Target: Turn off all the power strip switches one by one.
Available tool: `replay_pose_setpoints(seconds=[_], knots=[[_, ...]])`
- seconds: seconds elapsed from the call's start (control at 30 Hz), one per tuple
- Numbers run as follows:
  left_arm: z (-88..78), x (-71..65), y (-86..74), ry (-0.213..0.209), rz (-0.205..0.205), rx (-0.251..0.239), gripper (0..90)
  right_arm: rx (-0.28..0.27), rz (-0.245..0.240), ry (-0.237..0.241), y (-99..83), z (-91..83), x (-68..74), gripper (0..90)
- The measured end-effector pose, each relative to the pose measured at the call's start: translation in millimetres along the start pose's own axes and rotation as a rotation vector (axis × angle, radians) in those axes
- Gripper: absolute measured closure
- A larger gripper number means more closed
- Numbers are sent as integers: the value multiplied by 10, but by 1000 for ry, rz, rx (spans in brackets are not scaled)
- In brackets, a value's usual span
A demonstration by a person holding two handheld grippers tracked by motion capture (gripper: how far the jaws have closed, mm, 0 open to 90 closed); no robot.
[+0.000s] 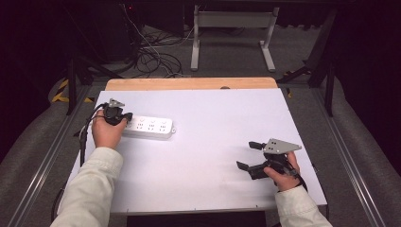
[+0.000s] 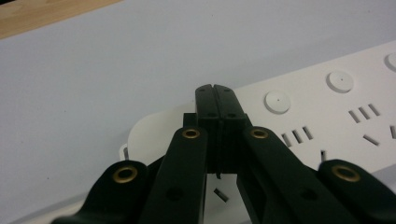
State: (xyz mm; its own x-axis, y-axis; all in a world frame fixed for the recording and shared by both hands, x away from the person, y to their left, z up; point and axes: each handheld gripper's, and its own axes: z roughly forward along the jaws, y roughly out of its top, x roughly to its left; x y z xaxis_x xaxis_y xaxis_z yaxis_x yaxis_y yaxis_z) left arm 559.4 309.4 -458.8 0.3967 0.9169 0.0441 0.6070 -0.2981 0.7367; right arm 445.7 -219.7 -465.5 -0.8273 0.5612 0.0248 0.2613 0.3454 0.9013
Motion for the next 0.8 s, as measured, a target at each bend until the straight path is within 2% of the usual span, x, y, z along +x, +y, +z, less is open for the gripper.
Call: replay_pose_setpoints(seconds=[0.17, 0.67, 0.8], knots=[[19, -4, -7, 4, 7, -8, 900, -1, 0, -1, 0, -3, -2, 101], [31, 10, -63, 17, -37, -34, 900, 0, -2, 2, 0, -4, 2, 101], [32, -2, -65, 22, -25, -32, 900, 1, -3, 1, 0, -5, 3, 101]])
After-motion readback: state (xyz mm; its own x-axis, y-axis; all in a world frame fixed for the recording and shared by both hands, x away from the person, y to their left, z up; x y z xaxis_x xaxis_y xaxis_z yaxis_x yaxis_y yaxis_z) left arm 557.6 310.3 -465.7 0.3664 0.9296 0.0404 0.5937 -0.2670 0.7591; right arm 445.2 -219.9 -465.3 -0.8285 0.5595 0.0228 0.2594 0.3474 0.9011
